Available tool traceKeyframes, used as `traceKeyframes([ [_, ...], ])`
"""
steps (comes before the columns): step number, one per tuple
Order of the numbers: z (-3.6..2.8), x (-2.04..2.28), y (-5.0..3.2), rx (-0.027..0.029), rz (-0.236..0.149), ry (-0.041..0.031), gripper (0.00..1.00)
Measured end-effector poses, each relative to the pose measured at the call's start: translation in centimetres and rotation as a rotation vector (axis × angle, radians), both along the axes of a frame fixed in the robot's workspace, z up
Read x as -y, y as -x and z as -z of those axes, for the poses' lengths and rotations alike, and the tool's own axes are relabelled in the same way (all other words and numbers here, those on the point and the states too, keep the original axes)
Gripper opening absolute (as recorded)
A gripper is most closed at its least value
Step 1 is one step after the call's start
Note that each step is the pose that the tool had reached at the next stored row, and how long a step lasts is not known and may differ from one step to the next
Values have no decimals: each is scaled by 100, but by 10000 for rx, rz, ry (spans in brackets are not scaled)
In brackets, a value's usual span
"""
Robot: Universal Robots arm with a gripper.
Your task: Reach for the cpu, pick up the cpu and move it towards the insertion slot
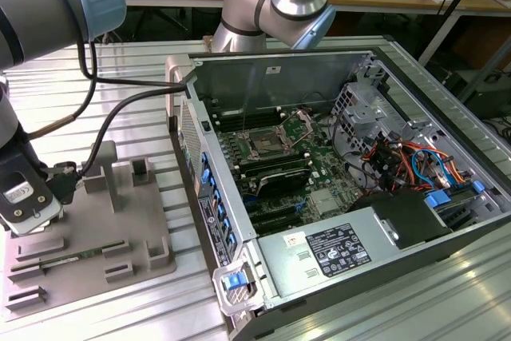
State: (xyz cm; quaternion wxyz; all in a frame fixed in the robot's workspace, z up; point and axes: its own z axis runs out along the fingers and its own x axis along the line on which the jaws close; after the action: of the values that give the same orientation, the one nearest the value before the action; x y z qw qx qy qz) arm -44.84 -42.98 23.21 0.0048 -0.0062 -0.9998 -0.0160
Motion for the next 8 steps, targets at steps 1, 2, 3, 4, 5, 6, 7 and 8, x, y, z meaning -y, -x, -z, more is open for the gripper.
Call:
traceKeyframes([
  [1,-2,0,-1,0,0,0,55],
  [2,-4,0,-2,1,0,-1,55],
  [3,-9,0,-2,0,0,-1,55],
  [4,-14,0,-3,0,0,-1,55],
  [5,-16,0,-3,0,1,-1,55],
  [6,-19,0,-4,1,0,-1,55],
  [7,-22,0,-4,1,0,-1,55],
  [8,-27,0,-5,0,0,-1,55],
])
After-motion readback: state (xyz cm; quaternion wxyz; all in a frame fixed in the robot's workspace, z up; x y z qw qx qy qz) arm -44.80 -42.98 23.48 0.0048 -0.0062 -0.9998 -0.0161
